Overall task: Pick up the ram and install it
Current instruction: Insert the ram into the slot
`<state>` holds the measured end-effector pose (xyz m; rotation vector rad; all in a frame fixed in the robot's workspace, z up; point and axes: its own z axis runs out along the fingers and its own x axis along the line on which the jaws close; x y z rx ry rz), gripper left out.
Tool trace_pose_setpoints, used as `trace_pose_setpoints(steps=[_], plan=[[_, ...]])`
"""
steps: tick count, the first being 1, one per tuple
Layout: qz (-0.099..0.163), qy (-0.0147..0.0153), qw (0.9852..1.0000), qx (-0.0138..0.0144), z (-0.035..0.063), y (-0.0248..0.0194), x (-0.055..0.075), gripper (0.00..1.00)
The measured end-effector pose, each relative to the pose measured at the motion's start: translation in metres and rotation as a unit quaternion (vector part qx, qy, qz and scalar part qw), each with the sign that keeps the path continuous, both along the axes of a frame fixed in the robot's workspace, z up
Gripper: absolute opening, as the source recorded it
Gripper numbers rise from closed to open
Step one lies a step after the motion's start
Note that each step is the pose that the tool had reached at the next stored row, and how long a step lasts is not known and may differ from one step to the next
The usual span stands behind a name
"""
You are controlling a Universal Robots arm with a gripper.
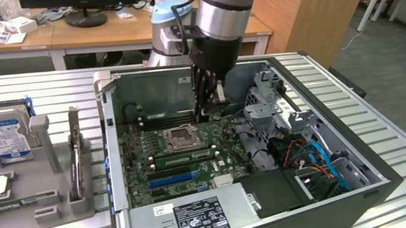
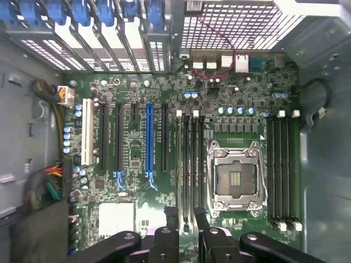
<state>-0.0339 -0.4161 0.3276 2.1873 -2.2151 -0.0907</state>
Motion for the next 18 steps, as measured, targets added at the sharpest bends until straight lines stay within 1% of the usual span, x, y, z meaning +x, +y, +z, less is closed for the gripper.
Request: trace_pose_setpoints(steps=[2,3,7,13,16,18], plan=[[0.0,-0.001,1.0,0.0,0.0053,0.0,0.0,0.25],[0.0,-0.0015,1.0,0.0,0.0061,0.0,0.0,0.25],[0.0,-0.0015,1.0,0.0001,0.006,0.0,0.0,0.25],[0.0,-0.0031,1.0,0.0001,0.0115,0.0,0.0,0.25],[0.001,-0.0044,1.0,0.0,0.016,0.0,0.0,0.25],[0.001,-0.0057,1.0,0.0001,0.0169,0.0,0.0,0.25]])
